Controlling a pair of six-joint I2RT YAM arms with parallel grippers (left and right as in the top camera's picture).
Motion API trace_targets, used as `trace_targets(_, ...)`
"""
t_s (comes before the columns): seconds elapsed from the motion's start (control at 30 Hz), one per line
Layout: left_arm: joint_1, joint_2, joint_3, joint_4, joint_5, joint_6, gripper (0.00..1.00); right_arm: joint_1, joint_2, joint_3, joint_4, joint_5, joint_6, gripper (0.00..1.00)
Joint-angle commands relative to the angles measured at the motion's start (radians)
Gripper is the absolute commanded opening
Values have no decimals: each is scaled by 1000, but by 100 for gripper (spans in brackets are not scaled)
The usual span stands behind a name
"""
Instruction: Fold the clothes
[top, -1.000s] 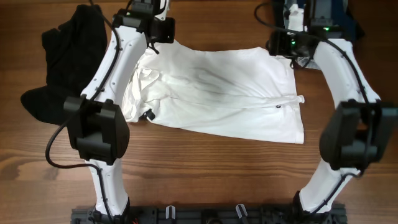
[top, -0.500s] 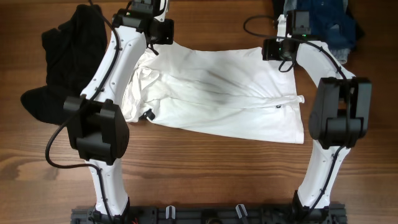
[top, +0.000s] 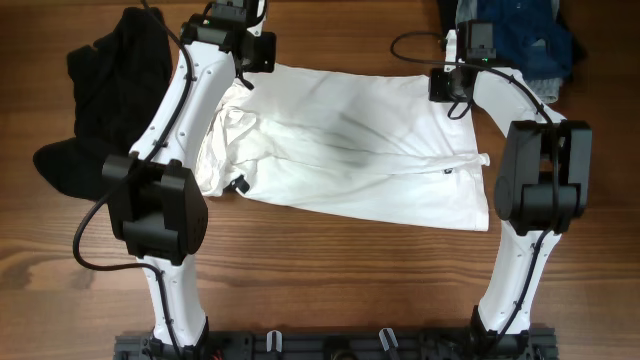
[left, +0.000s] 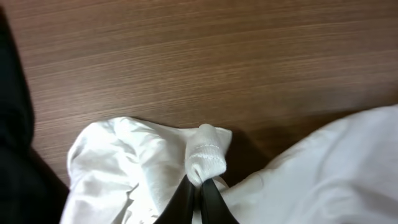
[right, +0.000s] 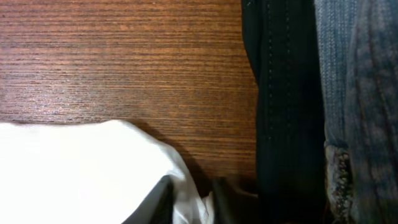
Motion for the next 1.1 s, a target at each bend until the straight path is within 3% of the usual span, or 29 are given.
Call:
trace_targets(0.0,28,-5,7,1,-77,-11,4,2,14,13,-25,27,0,12)
trace_targets(0.1,49,-5,7,0,-76,-11,4,2,-17,18,-43,27,0,4)
trace_targets(0.53,71,-87,7,-49,-76,-11,4,2,-254,18,-186,23,5,4)
trace_targets(0.8,69,-158,7,-254,3,-19,4,2,-364,18,-460,-44,73,4)
trace_targets(1.07,69,-162,7,-462,4,-139,4,2,-390,18,-594,-82,117,4)
